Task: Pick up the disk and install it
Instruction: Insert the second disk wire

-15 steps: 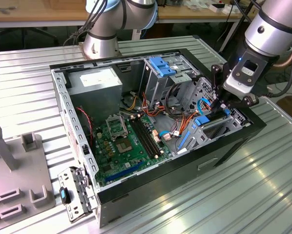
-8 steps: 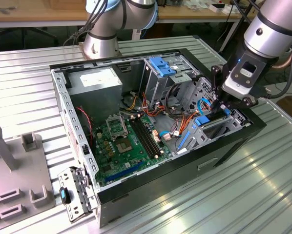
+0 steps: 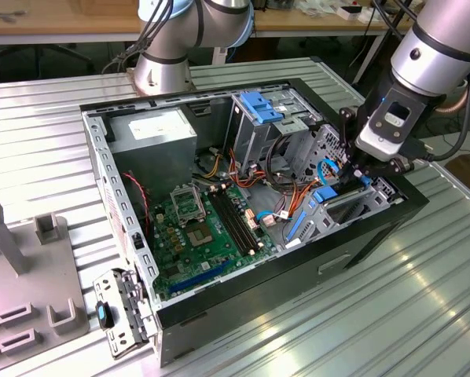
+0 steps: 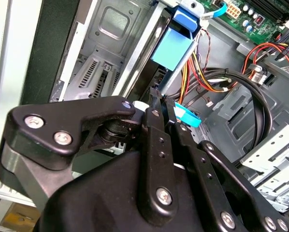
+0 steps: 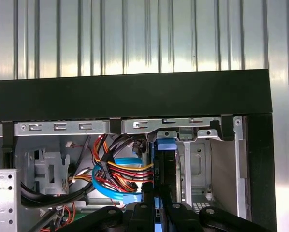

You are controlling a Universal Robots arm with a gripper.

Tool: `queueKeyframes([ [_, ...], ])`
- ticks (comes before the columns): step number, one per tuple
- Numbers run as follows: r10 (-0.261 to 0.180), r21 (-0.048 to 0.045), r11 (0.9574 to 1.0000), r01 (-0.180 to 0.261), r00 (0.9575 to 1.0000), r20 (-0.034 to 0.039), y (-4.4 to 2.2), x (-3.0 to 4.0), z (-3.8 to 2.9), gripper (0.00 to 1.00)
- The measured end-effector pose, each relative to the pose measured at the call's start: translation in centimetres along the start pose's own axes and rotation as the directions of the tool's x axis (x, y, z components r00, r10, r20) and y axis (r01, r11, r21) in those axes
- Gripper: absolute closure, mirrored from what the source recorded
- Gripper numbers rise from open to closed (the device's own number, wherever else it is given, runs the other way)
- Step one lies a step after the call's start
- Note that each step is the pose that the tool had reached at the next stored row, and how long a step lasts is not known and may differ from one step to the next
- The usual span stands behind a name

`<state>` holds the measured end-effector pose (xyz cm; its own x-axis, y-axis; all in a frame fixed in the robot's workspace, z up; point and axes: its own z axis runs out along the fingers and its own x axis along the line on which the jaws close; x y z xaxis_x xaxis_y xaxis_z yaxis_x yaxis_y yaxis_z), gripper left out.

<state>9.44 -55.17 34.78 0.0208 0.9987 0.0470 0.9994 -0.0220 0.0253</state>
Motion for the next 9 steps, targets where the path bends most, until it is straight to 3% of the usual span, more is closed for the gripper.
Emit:
queueKeyframes([
  [9,0.0,-0.0002,1.0,0.0,1.0,-0.0009,0.01,0.0,0.15,0.84],
])
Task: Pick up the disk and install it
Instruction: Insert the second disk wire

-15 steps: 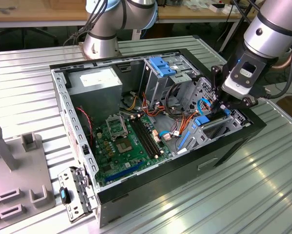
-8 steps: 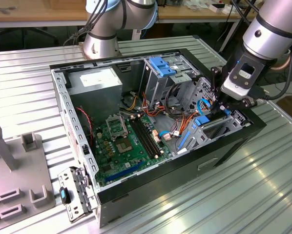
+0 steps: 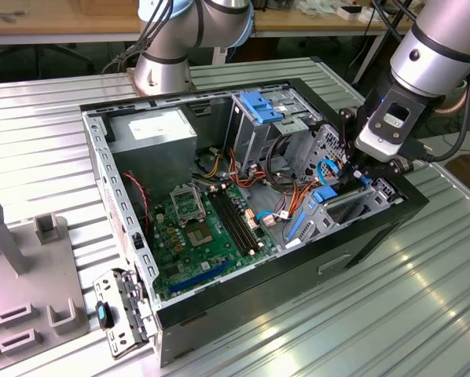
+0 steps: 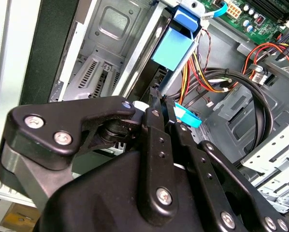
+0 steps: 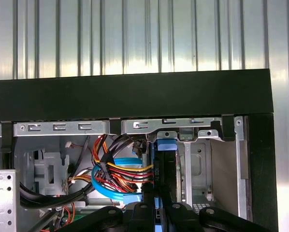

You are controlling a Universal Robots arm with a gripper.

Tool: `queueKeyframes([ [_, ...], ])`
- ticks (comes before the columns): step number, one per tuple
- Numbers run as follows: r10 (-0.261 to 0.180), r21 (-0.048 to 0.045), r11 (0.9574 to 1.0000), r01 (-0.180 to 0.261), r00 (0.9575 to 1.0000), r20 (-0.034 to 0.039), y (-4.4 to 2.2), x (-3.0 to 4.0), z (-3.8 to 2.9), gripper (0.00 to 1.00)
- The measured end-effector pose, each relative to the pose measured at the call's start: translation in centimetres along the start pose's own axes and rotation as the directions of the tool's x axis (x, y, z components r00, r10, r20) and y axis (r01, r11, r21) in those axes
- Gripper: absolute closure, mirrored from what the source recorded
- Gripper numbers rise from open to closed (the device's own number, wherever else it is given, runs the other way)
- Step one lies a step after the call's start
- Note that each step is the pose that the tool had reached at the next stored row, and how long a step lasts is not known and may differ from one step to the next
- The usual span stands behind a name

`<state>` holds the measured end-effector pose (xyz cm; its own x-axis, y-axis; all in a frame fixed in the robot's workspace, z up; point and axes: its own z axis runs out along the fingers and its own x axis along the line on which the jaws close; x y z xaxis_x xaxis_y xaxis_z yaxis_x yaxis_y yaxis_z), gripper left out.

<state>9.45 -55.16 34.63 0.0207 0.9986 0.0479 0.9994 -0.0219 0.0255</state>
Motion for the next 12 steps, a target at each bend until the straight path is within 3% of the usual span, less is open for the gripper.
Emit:
queueKeyframes([
  [12,0.0,0.0002,1.0,0.0,1.0,-0.0089,-0.02,-0.03,0.5,0.84],
])
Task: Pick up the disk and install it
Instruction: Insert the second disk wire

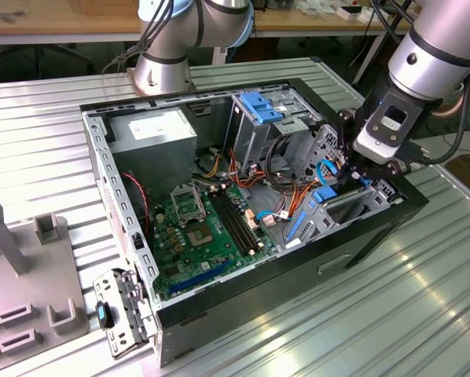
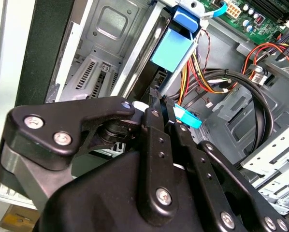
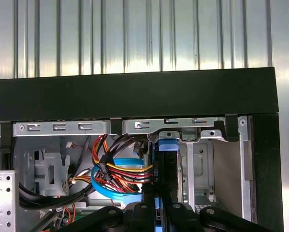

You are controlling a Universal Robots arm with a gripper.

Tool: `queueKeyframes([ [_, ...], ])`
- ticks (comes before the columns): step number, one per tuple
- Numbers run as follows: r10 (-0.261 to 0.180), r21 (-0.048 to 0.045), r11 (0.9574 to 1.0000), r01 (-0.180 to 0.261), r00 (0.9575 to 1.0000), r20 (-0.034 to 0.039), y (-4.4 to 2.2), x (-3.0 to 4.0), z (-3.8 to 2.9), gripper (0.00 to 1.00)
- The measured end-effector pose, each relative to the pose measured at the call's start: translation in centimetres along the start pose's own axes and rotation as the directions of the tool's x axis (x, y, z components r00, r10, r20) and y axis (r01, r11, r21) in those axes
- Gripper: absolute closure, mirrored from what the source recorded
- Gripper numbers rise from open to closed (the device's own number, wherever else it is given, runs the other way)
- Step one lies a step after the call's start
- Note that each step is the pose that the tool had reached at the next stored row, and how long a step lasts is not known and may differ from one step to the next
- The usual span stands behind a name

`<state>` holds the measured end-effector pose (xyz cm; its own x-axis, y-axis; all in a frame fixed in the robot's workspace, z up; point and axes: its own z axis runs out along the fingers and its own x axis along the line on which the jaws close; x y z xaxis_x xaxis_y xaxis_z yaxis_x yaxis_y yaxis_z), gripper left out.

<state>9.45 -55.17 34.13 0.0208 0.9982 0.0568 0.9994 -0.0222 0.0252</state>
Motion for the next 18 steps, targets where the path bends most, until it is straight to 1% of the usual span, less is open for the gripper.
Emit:
queueKeyframes([
  [4,0.0,0.0001,1.0,0.0,1.0,-0.0049,0.0,-0.01,0.22,0.84],
  [7,0.0,0.0001,1.0,0.0,1.0,-0.0052,0.0,-0.01,0.24,0.84],
  [8,0.0,0.0001,1.0,0.0,1.0,-0.0067,0.0,0.0,0.29,0.84],
  [10,0.0,0.0002,1.0,0.0,1.0,-0.0056,0.0,0.0,0.2,0.82],
  [11,0.0,0.0001,1.0,0.0,1.0,-0.006,0.0,0.0,0.02,0.76],
  [12,0.0,0.0001,1.0,0.0,1.0,-0.0058,0.01,0.03,-0.43,0.76],
  [14,0.0,0.0001,1.0,0.0,1.0,-0.0058,0.04,0.1,-1.63,0.76],
  [15,0.0,0.0001,1.0,0.0,1.0,-0.0058,0.05,0.11,-1.83,0.76],
  [17,0.0,0.0001,1.0,0.0,1.0,-0.0059,0.05,0.11,-1.83,0.78],
  [18,0.0,0.0001,1.0,0.0,1.0,-0.0058,0.05,0.11,-1.84,0.84],
])
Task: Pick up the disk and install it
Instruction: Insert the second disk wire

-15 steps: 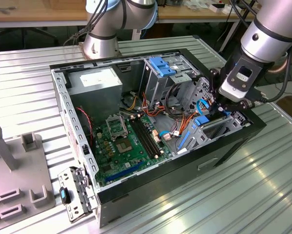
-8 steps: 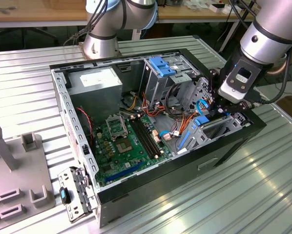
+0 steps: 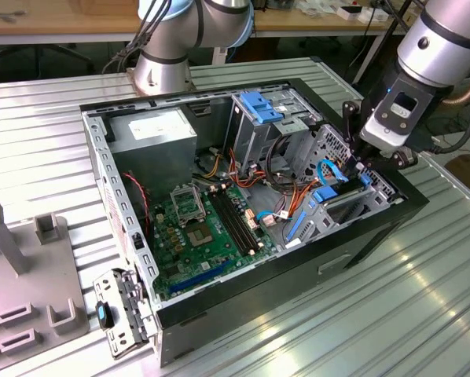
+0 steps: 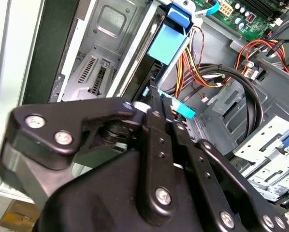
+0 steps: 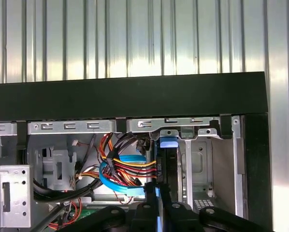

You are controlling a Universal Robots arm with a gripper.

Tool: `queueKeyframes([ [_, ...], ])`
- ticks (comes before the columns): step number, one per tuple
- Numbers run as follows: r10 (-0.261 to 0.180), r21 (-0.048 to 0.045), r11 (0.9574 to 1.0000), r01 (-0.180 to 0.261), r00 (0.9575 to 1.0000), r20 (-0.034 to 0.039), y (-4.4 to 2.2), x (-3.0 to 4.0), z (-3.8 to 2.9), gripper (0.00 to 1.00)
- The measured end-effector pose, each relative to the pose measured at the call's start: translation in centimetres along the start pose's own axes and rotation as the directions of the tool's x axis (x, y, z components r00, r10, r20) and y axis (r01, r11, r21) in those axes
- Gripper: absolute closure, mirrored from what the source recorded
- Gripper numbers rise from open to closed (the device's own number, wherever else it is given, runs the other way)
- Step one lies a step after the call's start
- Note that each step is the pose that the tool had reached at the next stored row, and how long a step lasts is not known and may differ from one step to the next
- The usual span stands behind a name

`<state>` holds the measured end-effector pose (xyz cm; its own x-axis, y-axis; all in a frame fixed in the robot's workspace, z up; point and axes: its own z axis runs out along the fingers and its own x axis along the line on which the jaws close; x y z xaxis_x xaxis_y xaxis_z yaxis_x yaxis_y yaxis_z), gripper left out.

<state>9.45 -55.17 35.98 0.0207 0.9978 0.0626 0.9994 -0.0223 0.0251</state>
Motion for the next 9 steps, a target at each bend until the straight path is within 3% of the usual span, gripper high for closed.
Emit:
queueKeyframes([
  [1,0.0,0.0,1.0,0.0,1.0,0.0001,0.0,0.0,-0.01,0.89],
  [9,0.0,0.0,1.0,0.0,1.0,0.0001,0.0,0.01,-0.06,0.89],
])
